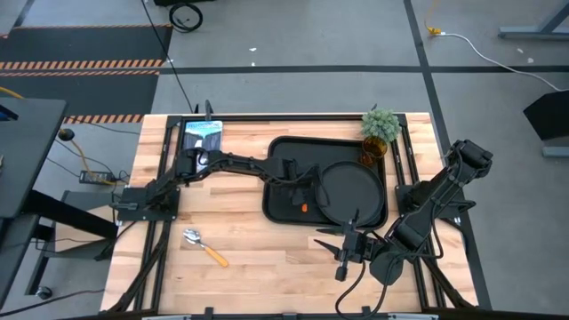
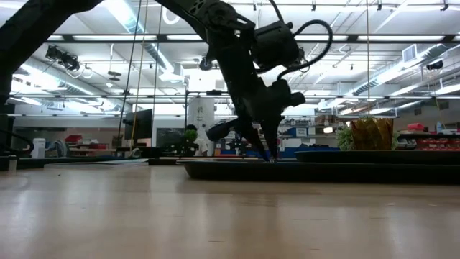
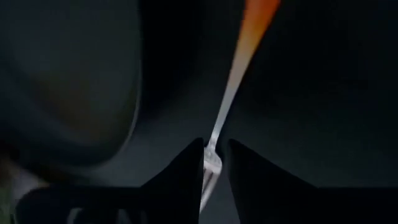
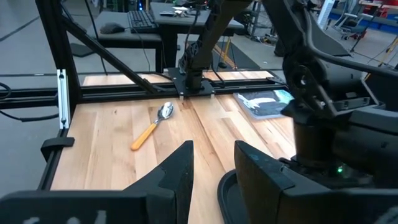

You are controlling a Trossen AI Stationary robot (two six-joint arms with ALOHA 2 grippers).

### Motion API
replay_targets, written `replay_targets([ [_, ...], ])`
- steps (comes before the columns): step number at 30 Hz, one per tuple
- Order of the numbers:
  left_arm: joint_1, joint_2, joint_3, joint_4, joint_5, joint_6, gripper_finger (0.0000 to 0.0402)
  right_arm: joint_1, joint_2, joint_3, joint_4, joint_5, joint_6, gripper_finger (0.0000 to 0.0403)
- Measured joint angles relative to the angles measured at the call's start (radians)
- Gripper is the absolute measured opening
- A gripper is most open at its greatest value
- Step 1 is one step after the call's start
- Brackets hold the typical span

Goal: Pick and place plate/cup/fork/spoon on tray
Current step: Put the yellow spoon on the black tray to the left of the black plate

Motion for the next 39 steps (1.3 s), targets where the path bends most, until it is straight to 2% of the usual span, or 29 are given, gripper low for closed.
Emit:
replay_targets([
  [4, -0.043, 0.0, 0.0, -0.021, -0.189, -0.191, 0.007, 0.0, 0.0, 0.0, -0.009, 0.0, -0.013, 0.0123],
  [7, -0.077, -0.004, 0.0, -0.102, -0.306, -0.309, 0.0058, 0.0, 0.0, 0.0, -0.011, 0.0, -0.051, 0.0123],
  [9, -0.097, -0.017, -0.001, -0.176, -0.343, -0.401, 0.0049, -0.003, 0.0, 0.0, -0.011, 0.001, -0.087, 0.0123],
  [13, -0.125, -0.067, -0.001, -0.31, -0.345, -0.635, 0.0028, -0.003, 0.0, 0.0, -0.009, 0.003, -0.2, 0.0123],
  [16, -0.146, -0.107, -0.001, -0.41, -0.31, -0.819, 0.0013, -0.006, 0.0, 0.0, -0.003, 0.029, -0.293, 0.0123],
  [22, -0.173, -0.159, 0.0, -0.607, -0.063, -1.175, 0.0007, -0.028, 0.0, 0.0, 0.034, 0.101, -0.456, 0.0123],
  [27, -0.2, -0.163, -0.019, -0.782, 0.012, -1.425, 0.0015, -0.082, 0.0, 0.0, -0.023, 0.105, -0.5, 0.0123],
  [30, -0.232, -0.174, -0.094, -0.787, 0.025, -1.501, 0.0015, -0.127, 0.0, 0.0, -0.11, 0.094, -0.459, 0.0123],
  [33, -0.283, -0.212, -0.206, -0.735, 0.029, -1.539, 0.0011, -0.17, 0.0, 0.0, -0.171, 0.037, -0.42, 0.0123],
  [39, -0.39, -0.298, -0.395, -0.67, 0.056, -1.716, 0.0008, -0.23, 0.0, 0.0, -0.166, -0.098, -0.431, 0.0123],
])
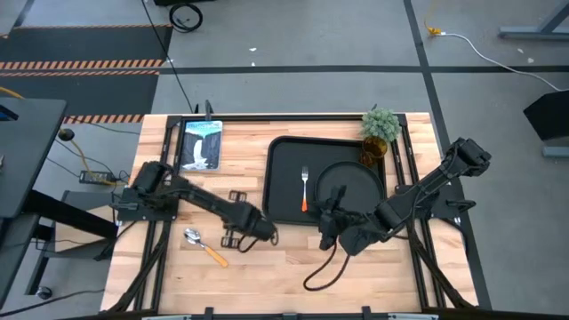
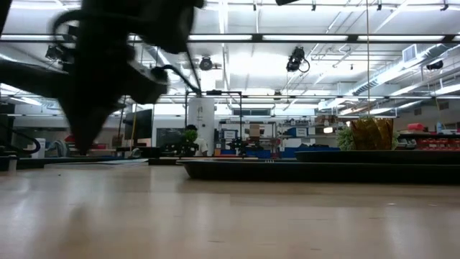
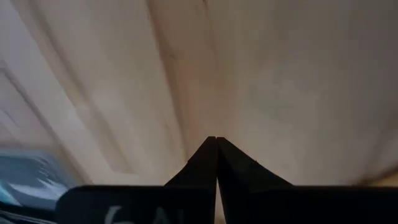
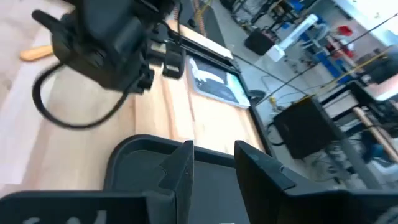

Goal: Pick and place plate/cup/fork/spoon on tray
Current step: Put the yellow spoon on the black tray to the left of the black plate

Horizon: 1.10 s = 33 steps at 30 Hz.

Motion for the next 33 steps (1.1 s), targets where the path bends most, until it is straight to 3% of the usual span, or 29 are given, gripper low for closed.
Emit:
replay_targets([
  [11, -0.213, -0.17, -0.109, 0.093, 0.095, -0.36, 0.0019, -0.05, 0.0, 0.0, 0.018, -0.095, -0.068, 0.0123],
  [16, -0.296, -0.165, -0.109, 0.115, 0.098, -0.458, 0.0062, -0.061, 0.0, 0.0, 0.042, -0.126, -0.09, 0.0123],
  [24, -0.412, -0.154, -0.11, 0.128, 0.073, -0.285, 0.0172, -0.073, 0.0, 0.0, 0.085, -0.217, -0.101, 0.0123],
  [33, -0.436, -0.154, -0.241, 0.17, 0.046, -0.266, 0.0181, -0.073, 0.0, 0.0, 0.107, -0.255, -0.097, 0.0123],
])
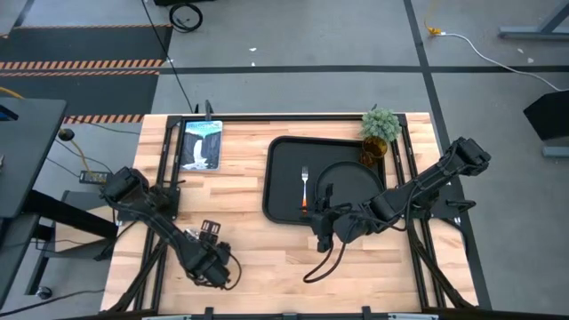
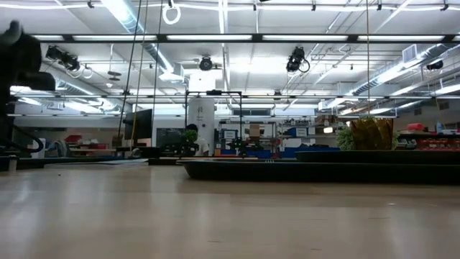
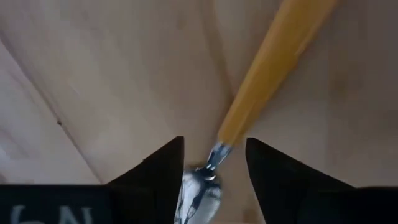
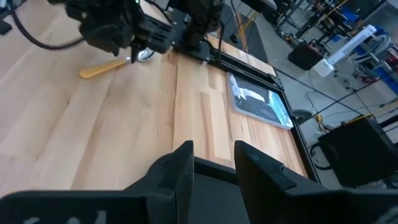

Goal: Pick and place plate/cup/fork/spoon on tray
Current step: Put the yellow spoon on the black tray to the left of the black plate

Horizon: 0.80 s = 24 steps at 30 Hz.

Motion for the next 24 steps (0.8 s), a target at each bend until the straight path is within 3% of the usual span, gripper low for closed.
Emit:
replay_targets([
  [14, 0.006, -0.006, -0.104, 0.107, 0.075, 0.085, 0.0137, 0.002, 0.0, 0.0, 0.029, -0.024, 0.008, 0.0123],
  [24, 0.013, -0.003, -0.106, 0.118, 0.088, 0.155, 0.0054, 0.002, 0.0, 0.0, 0.028, -0.028, 0.031, 0.0123],
])
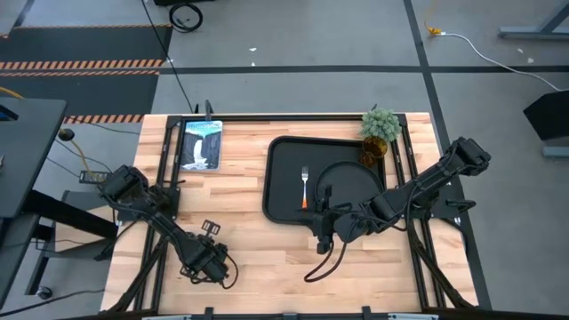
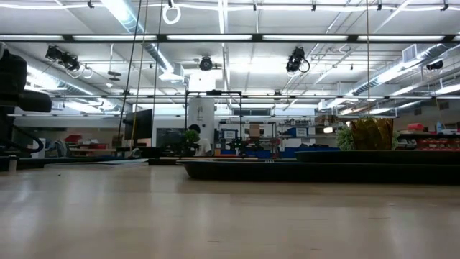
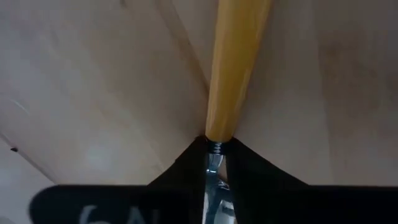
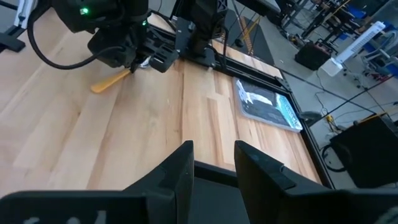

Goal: Pick and place plate/cup/fork/spoon on tray
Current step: Put the yellow spoon on the black tray to the left of the black plate

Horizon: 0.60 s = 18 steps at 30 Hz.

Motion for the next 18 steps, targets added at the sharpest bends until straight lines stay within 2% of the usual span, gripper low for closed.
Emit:
replay_targets([
  [2, 0.0, 0.0, 0.0, 0.0, -0.002, 0.003, 0.0041, 0.0, 0.0, 0.0, 0.0, -0.007, 0.0, 0.0123],
  [7, 0.0, 0.006, 0.031, -0.033, -0.023, 0.058, 0.0042, 0.0, 0.0, 0.0, 0.0, -0.015, 0.004, 0.0123],
  [12, 0.003, 0.008, 0.111, -0.103, -0.172, 0.156, 0.0053, 0.0, 0.0, 0.0, 0.0, -0.014, 0.02, 0.0123],
  [18, 0.043, 0.007, 0.199, -0.168, -0.285, 0.288, 0.0048, 0.003, 0.0, 0.0, 0.0, -0.019, 0.045, 0.0123],
])
